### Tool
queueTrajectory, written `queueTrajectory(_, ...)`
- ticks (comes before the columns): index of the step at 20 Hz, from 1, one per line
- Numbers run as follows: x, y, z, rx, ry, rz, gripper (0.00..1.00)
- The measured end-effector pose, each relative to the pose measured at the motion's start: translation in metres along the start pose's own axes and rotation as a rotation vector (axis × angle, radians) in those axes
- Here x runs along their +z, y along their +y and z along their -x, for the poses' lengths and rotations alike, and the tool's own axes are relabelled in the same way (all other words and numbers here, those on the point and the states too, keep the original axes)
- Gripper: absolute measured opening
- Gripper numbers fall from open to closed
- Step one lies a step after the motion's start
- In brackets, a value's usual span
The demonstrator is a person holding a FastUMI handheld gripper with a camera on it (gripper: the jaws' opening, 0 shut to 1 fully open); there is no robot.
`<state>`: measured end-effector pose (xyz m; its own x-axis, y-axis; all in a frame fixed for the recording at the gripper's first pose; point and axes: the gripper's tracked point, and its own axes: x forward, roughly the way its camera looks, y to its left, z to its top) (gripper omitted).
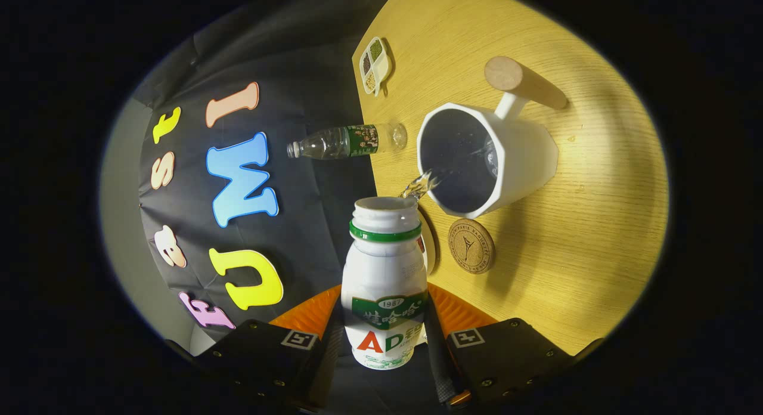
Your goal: Take the bottle from table, then pour the juice into the cup, finally place the bottle on the coaster
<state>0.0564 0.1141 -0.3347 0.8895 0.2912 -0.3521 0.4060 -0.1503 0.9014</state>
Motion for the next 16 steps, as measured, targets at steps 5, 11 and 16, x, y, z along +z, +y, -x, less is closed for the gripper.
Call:
queueTrajectory(5, -0.0004, -0.0029, 0.0003, -0.006, 0.000, -0.018, 0.66)
queueTrajectory(11, -0.0017, -0.0053, 0.0002, -0.014, 0.006, -0.026, 0.66)
queueTrajectory(16, -0.0004, -0.0054, -0.0002, -0.021, 0.007, -0.031, 0.66)
